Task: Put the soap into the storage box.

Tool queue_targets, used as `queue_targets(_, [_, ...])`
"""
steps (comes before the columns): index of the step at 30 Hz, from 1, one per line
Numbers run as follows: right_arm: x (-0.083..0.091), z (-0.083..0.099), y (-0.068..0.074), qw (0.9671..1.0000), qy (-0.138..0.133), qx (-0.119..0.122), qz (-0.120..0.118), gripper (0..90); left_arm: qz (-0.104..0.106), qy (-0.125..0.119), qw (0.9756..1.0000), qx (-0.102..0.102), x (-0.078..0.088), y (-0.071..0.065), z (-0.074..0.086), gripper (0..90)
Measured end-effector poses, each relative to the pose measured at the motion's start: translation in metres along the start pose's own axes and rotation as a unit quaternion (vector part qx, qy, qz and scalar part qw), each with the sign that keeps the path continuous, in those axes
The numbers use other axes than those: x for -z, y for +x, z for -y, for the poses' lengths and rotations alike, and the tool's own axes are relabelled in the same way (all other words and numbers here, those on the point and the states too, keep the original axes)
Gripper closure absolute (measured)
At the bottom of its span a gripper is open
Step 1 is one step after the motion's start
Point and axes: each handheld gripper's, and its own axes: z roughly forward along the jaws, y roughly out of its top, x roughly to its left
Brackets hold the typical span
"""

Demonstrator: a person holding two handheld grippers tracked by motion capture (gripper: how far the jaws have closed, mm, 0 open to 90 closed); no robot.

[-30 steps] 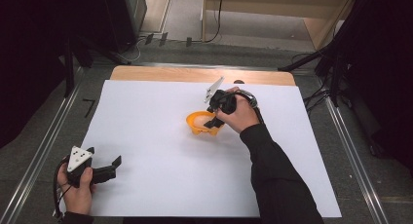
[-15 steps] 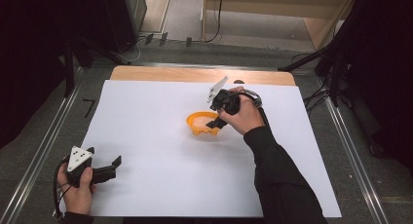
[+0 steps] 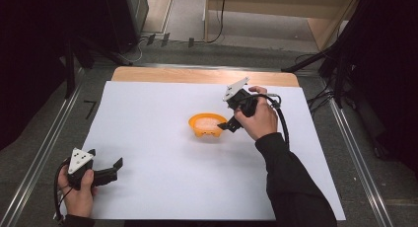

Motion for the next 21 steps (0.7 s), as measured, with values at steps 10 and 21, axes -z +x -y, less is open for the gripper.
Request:
queue_targets(10, [0.016, 0.021, 0.002, 0.9997, -0.009, -0.012, 0.019, 1.0, -0.001, 0.002, 1.0, -0.001, 0.0, 0.0, 0.0, 0.0])
queue_targets(21, [0.026, 0.039, 0.006, 0.9995, -0.016, -0.014, 0.023, 0.0, -0.002, 0.003, 1.0, -0.002, 0.0, 0.0, 0.0, 0.0])
